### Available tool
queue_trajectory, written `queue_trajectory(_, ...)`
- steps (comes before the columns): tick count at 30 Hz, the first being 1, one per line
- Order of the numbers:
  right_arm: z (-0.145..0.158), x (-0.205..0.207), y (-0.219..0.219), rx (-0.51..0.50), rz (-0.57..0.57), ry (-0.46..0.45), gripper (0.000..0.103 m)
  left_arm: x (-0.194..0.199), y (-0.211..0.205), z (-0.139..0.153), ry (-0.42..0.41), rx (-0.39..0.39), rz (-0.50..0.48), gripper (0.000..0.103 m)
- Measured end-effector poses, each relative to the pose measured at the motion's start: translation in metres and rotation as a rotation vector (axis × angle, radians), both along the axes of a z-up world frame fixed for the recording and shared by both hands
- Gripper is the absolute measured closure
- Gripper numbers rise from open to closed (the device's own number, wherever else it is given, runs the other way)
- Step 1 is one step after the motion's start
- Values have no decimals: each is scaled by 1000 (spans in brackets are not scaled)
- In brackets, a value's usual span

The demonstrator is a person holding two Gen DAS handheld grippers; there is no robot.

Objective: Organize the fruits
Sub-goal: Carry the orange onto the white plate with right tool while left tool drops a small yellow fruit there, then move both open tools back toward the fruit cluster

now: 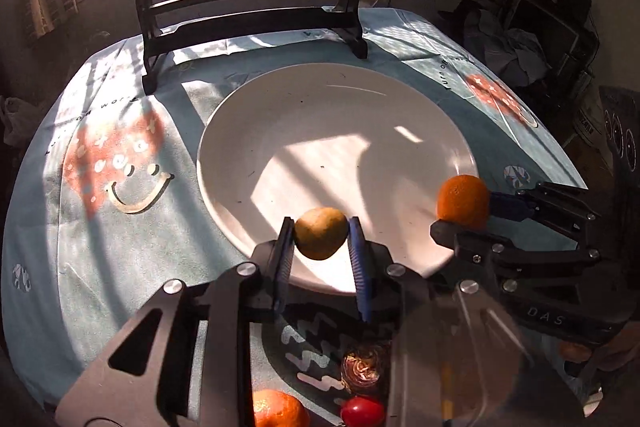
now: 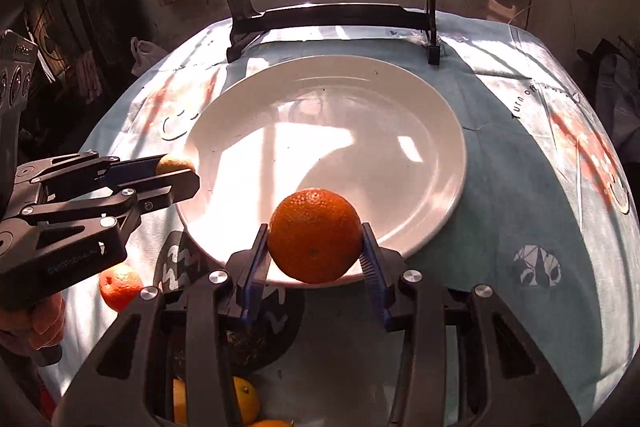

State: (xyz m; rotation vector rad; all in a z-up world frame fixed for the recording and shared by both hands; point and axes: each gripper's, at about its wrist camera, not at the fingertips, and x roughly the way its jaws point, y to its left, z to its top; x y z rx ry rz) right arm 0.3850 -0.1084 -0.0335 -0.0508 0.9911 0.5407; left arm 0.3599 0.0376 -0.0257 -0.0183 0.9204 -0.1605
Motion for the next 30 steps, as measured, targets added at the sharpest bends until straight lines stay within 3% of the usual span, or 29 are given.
queue_trajectory(8, -18, 23, 17, -50, 22, 42, 58, 27, -1, -25, 56, 34, 19, 74)
queue_trajectory(10, -17, 25, 17, -58, 24, 47, 56, 24, -3, -21, 41, 59, 27, 42)
queue_trajectory(13, 0, 12, 7, -19, 12, 6, 55, 9, 0, -3, -16, 77, 41, 29)
queue_trajectory(17, 31, -26, -16, 34, -12, -53, 54, -33, 6, 24, -70, 9, 58, 18)
queue_trajectory(22, 44, -104, -47, 72, -30, -102, 52, -111, 2, 36, -146, 30, 46, 11)
queue_trajectory(27, 31, -183, -74, 77, -68, -163, 51, -189, 2, 21, -183, -8, 64, 10)
queue_trajectory(30, 18, -210, -85, 79, -79, -142, 51, -224, 1, 1, -164, -46, 81, 10)
